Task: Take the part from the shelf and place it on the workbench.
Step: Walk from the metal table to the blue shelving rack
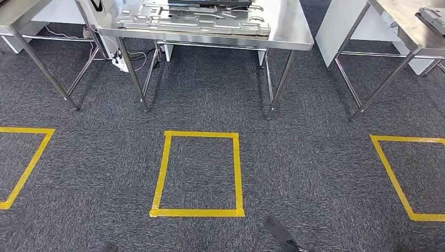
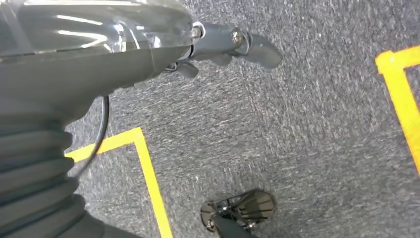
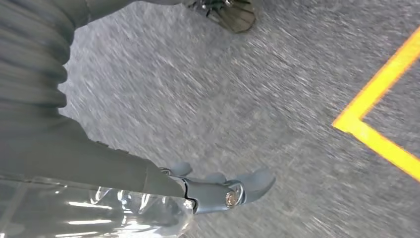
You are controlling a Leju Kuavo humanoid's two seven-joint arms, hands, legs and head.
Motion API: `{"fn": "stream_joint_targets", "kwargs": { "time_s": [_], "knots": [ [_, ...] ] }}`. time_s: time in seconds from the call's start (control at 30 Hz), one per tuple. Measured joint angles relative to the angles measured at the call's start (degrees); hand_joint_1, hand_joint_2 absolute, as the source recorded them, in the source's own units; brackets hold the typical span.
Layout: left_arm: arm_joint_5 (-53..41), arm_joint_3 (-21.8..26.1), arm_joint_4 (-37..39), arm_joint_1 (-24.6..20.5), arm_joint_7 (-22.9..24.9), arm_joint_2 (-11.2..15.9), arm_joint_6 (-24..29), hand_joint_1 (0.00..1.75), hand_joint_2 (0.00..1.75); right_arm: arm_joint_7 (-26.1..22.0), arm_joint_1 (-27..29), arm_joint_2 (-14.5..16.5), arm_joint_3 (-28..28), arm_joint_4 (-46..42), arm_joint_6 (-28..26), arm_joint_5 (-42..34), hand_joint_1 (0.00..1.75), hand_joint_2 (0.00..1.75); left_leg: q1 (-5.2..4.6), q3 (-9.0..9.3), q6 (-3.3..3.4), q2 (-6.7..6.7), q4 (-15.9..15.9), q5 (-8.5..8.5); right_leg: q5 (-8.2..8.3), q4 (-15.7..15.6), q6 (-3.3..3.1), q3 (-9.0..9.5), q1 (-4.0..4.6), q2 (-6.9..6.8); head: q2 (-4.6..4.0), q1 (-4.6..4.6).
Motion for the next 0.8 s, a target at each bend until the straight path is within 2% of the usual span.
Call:
{"fn": "stream_joint_targets", "kwargs": {
  "time_s": [0.03, 0.07, 0.1, 0.17, 0.2, 0.23, 0.3, 0.37, 0.43, 0.5, 0.53, 0.57, 0.6, 0.7, 0.73, 0.77, 0.8],
  "knots": [
    [1.6, -0.8, -0.6, 0.1, 0.4, 0.2, 0.2, 0.00, 0.00, 0.2, 0.8, 0.0, -0.2, 0.0, 0.3, -0.7, 0.00, 1.75, 0.00, -0.19, 0.10, 0.07, 0.0, 0.11, -0.67, 2.5, 0.06, -0.94, -0.10, 0.00, 0.00, 0.25],
    [3.1, -1.6, -1.4, 0.1, 0.8, 0.3, 0.5, 0.00, 0.00, 0.4, 1.7, 0.0, -0.4, 0.0, 0.6, -1.3, 0.00, 1.75, 0.01, -0.28, 0.12, 0.10, 0.0, 0.18, -0.21, 2.9, 0.08, -0.84, -0.17, 0.00, 0.00, 0.49],
    [4.6, -2.4, -2.2, 0.1, 1.1, 0.5, 0.7, 0.00, 0.00, 0.6, 2.7, 0.0, -0.7, 0.0, 0.9, -1.9, 0.00, 1.75, 0.03, -0.29, 0.09, 0.11, 0.0, 0.23, 1.19, 1.1, 0.08, 0.29, -0.22, 0.00, 0.00, 0.72],
    [7.3, -4.0, -3.9, -0.2, 1.8, 0.7, 1.2, 0.00, 0.00, 0.9, 4.3, -0.1, -1.1, 0.1, 1.5, -3.1, 0.00, 1.75, 0.05, -0.26, -0.08, 0.10, 0.0, 0.34, 4.83, -6.6, -0.03, 4.45, -0.27, 0.01, 0.00, 1.20],
    [8.8, -4.7, -4.8, -0.3, 2.1, 0.8, 1.4, 0.00, 0.00, 1.0, 5.0, -0.1, -1.3, 0.2, 1.7, -3.7, 0.00, 1.75, -0.01, -0.36, -0.28, 0.10, 0.0, 0.45, 5.91, -9.9, -0.16, 6.09, -0.14, 0.01, 0.00, 1.40],
    [10.2, -5.6, -5.5, -0.4, 2.5, 1.0, 1.6, 0.00, 0.00, 1.2, 5.6, -0.2, -1.5, 0.2, 2.0, -4.3, 0.00, 1.75, -0.07, -0.54, -0.55, 0.12, 0.0, 0.60, 6.33, -12.1, -0.33, 7.00, -0.01, 0.01, 0.00, 1.53],
    [13.3, -7.4, -6.7, -0.3, 3.4, 1.4, 2.1, 0.00, 0.00, 1.6, 6.9, -0.2, -2.0, 0.3, 2.7, -5.6, 0.00, 1.75, -0.14, -0.89, -1.23, 0.16, -0.1, 1.00, 6.22, -12.9, -0.67, 6.98, 0.30, 0.01, 0.00, 1.50],
    [16.4, -9.3, -7.3, 0.4, 4.2, 1.7, 2.6, 0.00, 0.00, 1.9, 7.8, -0.2, -2.6, 0.1, 3.3, -6.9, 0.00, 1.75, -0.13, -1.08, -1.83, 0.15, 0.1, 0.68, 6.59, -13.3, -1.33, 6.76, 0.06, -0.07, 0.00, 1.21],
    [19.7, -11.2, -7.5, 1.6, 5.1, 2.0, 3.0, 0.00, 0.00, 2.2, 7.9, -0.3, -3.0, -0.7, 4.0, -8.3, 0.00, 1.75, -0.26, -2.36, -2.01, 0.09, 3.6, -1.97, 7.03, -13.7, -2.09, 6.66, -0.15, -0.20, 0.00, 0.50],
    [22.6, -12.9, -7.4, 3.2, 5.9, 2.4, 3.4, 0.00, 0.00, 2.4, 7.6, -0.3, -3.5, -2.1, 4.6, -9.5, 0.00, 1.75, -0.49, -5.10, -1.96, 0.02, 10.9, -5.88, 7.19, -13.6, -2.44, 6.51, 0.08, -0.24, 0.00, -0.49],
    [24.0, -13.5, -7.1, 4.2, 6.3, 2.5, 3.6, 0.00, 0.00, 2.6, 7.3, -0.3, -3.7, -3.0, 4.8, -10.0, 0.00, 1.75, -0.59, -6.18, -1.94, -0.01, 14.0, -7.03, 7.25, -13.6, -2.53, 6.46, 0.19, -0.25, 0.00, -0.81],
    [25.2, -14.2, -6.7, 5.3, 6.6, 2.7, 3.8, 0.00, 0.00, 2.7, 6.9, -0.3, -3.9, -4.0, 5.1, -10.5, 0.00, 1.75, -0.65, -6.43, -1.94, -0.03, 15.3, -7.13, 7.28, -13.6, -2.60, 6.41, 0.25, -0.24, 0.00, -0.96],
    [26.3, -14.9, -6.1, 6.4, 6.9, 2.8, 4.0, 0.00, 0.00, 2.9, 6.5, -0.3, -4.1, -5.1, 5.3, -11.0, 0.00, 1.75, -0.61, -5.59, -2.05, -0.02, 14.2, -6.19, 7.29, -13.5, -2.62, 6.39, 0.23, -0.22, 0.00, -1.03],
    [29.4, -16.9, -4.4, 9.1, 7.7, 3.3, 4.5, 0.00, 0.00, 3.2, 5.0, -0.5, -4.7, -8.7, 6.0, -12.3, 0.00, 1.75, 0.25, 0.09, -3.22, -0.21, 3.5, -1.75, 6.73, -12.1, -2.35, 5.95, 0.29, -0.12, 0.00, -1.41],
    [30.5, -17.6, -3.9, 9.8, 8.0, 3.3, 4.7, 0.00, 0.00, 3.3, 4.6, -0.6, -4.9, -9.7, 6.2, -12.8, 0.00, 1.75, 0.49, 1.09, -3.19, -0.38, 1.3, -1.23, 6.52, -11.6, -2.26, 5.63, 0.54, -0.10, 0.00, -1.47],
    [31.7, -18.4, -3.5, 10.5, 8.3, 3.4, 4.9, 0.00, 0.00, 3.4, 4.4, -0.8, -5.2, -10.6, 6.4, -13.3, 0.00, 1.75, 0.57, 1.31, -3.04, -0.55, 0.6, -1.26, 6.40, -11.2, -2.22, 5.32, 0.81, -0.08, 0.00, -1.42],
    [33.1, -19.2, -3.4, 11.1, 8.7, 3.5, 5.1, 0.00, 0.00, 3.6, 4.4, -0.9, -5.5, -11.2, 6.7, -13.9, 0.00, 1.31, 0.46, 1.09, -2.60, -0.72, 0.6, -1.21, 6.41, -11.1, -2.23, 5.09, 0.95, -0.06, 0.00, -1.30]
  ]
}}
